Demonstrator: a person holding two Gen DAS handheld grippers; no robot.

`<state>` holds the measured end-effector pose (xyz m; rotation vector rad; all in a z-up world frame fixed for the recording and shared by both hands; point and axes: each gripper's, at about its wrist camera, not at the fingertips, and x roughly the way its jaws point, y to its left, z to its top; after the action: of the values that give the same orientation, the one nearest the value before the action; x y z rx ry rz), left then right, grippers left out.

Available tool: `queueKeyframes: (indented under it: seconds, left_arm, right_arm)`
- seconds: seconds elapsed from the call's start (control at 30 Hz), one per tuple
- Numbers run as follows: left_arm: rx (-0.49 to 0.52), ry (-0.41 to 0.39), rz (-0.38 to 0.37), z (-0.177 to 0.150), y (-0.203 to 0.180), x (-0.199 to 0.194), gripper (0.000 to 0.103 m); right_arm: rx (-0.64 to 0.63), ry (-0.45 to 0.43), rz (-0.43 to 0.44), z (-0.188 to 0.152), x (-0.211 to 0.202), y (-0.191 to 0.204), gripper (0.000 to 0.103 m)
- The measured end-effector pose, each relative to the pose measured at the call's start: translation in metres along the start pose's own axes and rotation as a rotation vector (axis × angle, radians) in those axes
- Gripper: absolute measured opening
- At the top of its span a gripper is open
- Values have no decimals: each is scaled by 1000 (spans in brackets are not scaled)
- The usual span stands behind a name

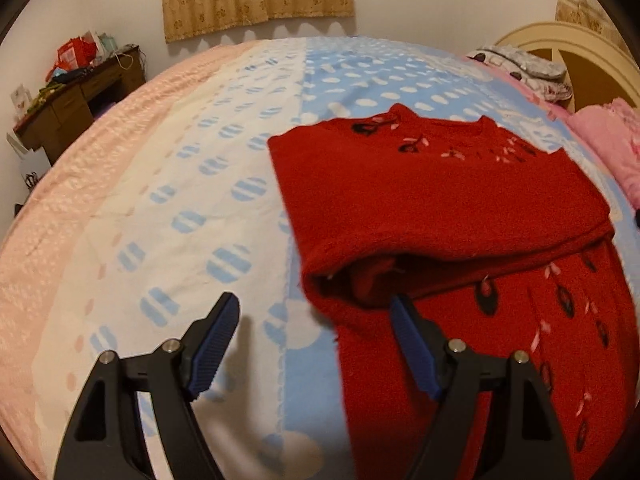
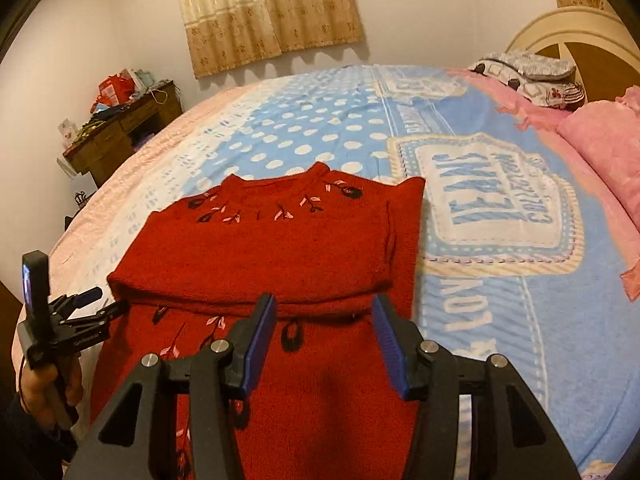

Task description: Fold small clothes

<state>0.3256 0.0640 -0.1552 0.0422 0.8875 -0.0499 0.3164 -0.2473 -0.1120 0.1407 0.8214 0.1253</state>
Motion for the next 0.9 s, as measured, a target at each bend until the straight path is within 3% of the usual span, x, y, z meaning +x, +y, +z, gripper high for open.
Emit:
queueKeyframes:
  seconds: [0.13,0.27,0.33,0.37,0.4,0.6,0.8,0.9]
  left_arm:
    - [-9,-11,-19,-3,1,-2,80]
    - [-35,-17,9,6,4,7,80]
    - [-38,-45,64,13,5,12,81]
    - [-42,-45,117,15,7,15,85]
    - [-71,-41,122,16,12,17,88]
    - [-218,-32,82,5,39,17,95]
    - [-186,-28,99,4,33,18,97]
    - [-213,-19,85,4,38,21,100]
  right_arm:
    - [-10,20,-14,-4,10,4,51]
    - [-16,39,-22,-7,18,4,51]
    - [-13,45,-24,-8,22,3,51]
    - [-13,46,-25,-7,23,2,51]
    - [-14,46,-29,-7,23,2,51]
    - [-7,38,-48,-3,21,-10,51]
    - [7,52,-35,6,36,-18,51]
    - [24,61,-35,12,46,-21,46]
